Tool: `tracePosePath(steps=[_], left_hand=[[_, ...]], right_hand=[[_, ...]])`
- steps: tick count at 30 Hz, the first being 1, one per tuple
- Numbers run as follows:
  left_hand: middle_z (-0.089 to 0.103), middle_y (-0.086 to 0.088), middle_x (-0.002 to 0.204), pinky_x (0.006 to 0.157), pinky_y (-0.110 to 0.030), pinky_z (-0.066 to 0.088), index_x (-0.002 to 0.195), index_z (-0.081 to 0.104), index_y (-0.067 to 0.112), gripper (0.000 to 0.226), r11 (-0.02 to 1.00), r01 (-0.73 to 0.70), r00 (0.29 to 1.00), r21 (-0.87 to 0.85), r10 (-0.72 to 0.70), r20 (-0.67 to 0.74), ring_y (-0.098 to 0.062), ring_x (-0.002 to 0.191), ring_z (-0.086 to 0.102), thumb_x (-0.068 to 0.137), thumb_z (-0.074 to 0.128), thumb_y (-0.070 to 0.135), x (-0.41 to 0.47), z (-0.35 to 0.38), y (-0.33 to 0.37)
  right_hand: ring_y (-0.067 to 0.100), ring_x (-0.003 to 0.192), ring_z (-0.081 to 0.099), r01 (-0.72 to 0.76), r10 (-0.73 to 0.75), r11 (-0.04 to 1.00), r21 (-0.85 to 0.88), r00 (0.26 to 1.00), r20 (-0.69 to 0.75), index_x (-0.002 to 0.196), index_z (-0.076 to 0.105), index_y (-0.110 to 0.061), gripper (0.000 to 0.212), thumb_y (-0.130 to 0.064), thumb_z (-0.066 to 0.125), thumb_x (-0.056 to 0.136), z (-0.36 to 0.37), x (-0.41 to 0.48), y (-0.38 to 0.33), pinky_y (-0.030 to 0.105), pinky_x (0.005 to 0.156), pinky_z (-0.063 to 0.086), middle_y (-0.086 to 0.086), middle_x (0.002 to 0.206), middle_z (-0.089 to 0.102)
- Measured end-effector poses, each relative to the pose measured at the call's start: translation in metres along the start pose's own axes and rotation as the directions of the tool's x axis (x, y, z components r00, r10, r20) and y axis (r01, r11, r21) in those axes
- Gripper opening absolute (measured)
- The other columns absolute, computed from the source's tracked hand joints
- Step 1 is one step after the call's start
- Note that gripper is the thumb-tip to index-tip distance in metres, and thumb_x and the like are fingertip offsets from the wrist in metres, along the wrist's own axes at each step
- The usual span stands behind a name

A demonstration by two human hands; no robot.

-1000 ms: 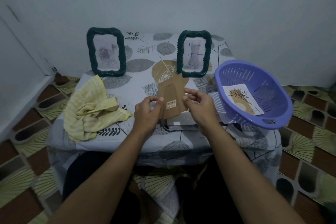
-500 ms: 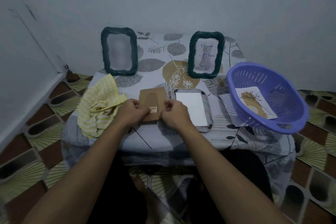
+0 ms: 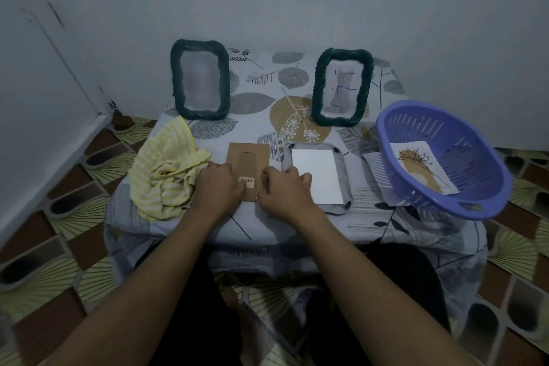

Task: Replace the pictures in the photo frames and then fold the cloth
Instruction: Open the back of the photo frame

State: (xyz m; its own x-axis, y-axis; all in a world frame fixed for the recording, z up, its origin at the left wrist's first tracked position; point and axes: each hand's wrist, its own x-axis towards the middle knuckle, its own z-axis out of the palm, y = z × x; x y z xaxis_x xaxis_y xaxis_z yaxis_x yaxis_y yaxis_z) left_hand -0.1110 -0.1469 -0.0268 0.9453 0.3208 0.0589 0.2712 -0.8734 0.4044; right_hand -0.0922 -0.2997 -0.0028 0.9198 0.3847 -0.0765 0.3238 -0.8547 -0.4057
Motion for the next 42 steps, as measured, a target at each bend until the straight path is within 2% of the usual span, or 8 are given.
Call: tracePosePath(steps=[4, 7, 10, 16, 20, 26, 38, 42], left_hand=[[0.065, -0.022, 0.098, 0.078, -0.043, 0.048, 0.098, 0.062, 0.004, 0.019, 0.997, -0.079, 0.995, 0.013, 0.08, -0.064, -0.039, 0.093, 0.06, 0.085, 0.064, 0.017, -0.003, 0.002, 0.008], [0.069, -0.02, 0.103, 0.079, -0.044, 0.052, 0.114, 0.065, 0.005, 0.03, 0.991, -0.126, 0.987, -0.033, 0.122, -0.107, -0.039, 0.097, 0.061, 0.084, 0.059, 0.009, -0.004, -0.002, 0.022], [0.071, -0.017, 0.1, 0.077, -0.039, 0.05, 0.109, 0.069, 0.005, 0.024, 0.976, -0.183, 0.976, -0.118, 0.166, -0.142, -0.036, 0.095, 0.063, 0.089, 0.056, 0.01, -0.006, -0.006, 0.043], [0.062, -0.005, 0.111, 0.091, -0.036, 0.042, 0.107, 0.072, 0.015, 0.022, 0.917, -0.362, 0.932, -0.169, 0.362, -0.031, -0.022, 0.108, 0.053, 0.089, 0.061, 0.024, 0.004, 0.01, 0.077], [0.055, -0.004, 0.126, 0.104, -0.046, 0.036, 0.118, 0.066, 0.021, 0.031, 0.938, -0.331, 0.939, -0.105, 0.339, 0.065, -0.025, 0.121, 0.043, 0.093, 0.057, 0.039, 0.016, 0.029, 0.092], [0.038, -0.008, 0.149, 0.11, -0.049, 0.028, 0.148, 0.038, 0.019, 0.065, 0.966, -0.253, 0.962, 0.049, 0.246, 0.123, -0.032, 0.135, 0.033, 0.096, 0.042, 0.059, 0.03, 0.044, 0.102], [0.036, -0.003, 0.151, 0.108, -0.047, 0.028, 0.142, 0.046, 0.021, 0.064, 0.952, -0.28, 0.956, 0.125, 0.264, 0.131, -0.029, 0.135, 0.031, 0.092, 0.049, 0.062, 0.032, 0.046, 0.105], [0.045, -0.005, 0.139, 0.105, -0.043, 0.033, 0.138, 0.048, 0.021, 0.055, 0.961, -0.267, 0.958, -0.075, 0.273, 0.084, -0.027, 0.128, 0.039, 0.09, 0.062, 0.045, 0.03, 0.042, 0.112]], right_hand=[[0.03, 0.127, 0.039, 0.035, -0.036, 0.999, 0.041, 0.999, 0.015, 0.13, 0.056, -0.018, 0.037, -0.029, 0.042, 0.098, -0.003, -0.002, 0.008, 0.045, 0.095, 0.024, 0.009, 0.121, 0.063], [0.028, 0.13, 0.038, 0.051, -0.05, 0.994, 0.099, 0.999, -0.015, 0.135, 0.055, -0.023, 0.043, -0.023, 0.048, 0.093, -0.01, -0.003, 0.019, 0.044, 0.1, 0.022, 0.004, 0.132, 0.06], [0.025, 0.129, 0.041, 0.044, -0.027, 0.987, 0.157, 0.994, -0.104, 0.133, 0.059, -0.026, 0.04, -0.021, 0.051, 0.094, -0.023, -0.005, 0.035, 0.041, 0.102, 0.023, -0.001, 0.133, 0.061], [0.03, 0.124, 0.046, -0.051, 0.092, 0.986, 0.161, 0.962, -0.256, 0.118, 0.068, -0.03, 0.038, -0.013, 0.053, 0.088, -0.045, -0.008, 0.093, 0.046, 0.104, 0.037, 0.001, 0.129, 0.061], [0.027, 0.127, 0.038, -0.115, 0.152, 0.983, 0.145, 0.949, -0.276, 0.122, 0.066, -0.027, 0.035, -0.015, 0.052, 0.092, -0.045, -0.011, 0.123, 0.045, 0.105, 0.036, 0.003, 0.131, 0.051], [0.028, 0.136, 0.03, -0.123, 0.143, 0.986, 0.114, 0.972, -0.187, 0.141, 0.05, -0.031, 0.042, -0.033, 0.048, 0.099, -0.031, -0.018, 0.145, 0.049, 0.11, 0.025, 0.007, 0.148, 0.036], [0.022, 0.135, 0.031, -0.14, 0.151, 0.988, 0.065, 0.967, -0.206, 0.142, 0.048, -0.033, 0.045, -0.038, 0.044, 0.097, -0.029, -0.02, 0.143, 0.045, 0.11, 0.023, -0.002, 0.145, 0.043], [0.021, 0.135, 0.03, -0.142, 0.151, 0.988, 0.057, 0.969, -0.196, 0.142, 0.047, -0.034, 0.046, -0.039, 0.044, 0.097, -0.03, -0.02, 0.142, 0.045, 0.11, 0.023, -0.002, 0.146, 0.043]])
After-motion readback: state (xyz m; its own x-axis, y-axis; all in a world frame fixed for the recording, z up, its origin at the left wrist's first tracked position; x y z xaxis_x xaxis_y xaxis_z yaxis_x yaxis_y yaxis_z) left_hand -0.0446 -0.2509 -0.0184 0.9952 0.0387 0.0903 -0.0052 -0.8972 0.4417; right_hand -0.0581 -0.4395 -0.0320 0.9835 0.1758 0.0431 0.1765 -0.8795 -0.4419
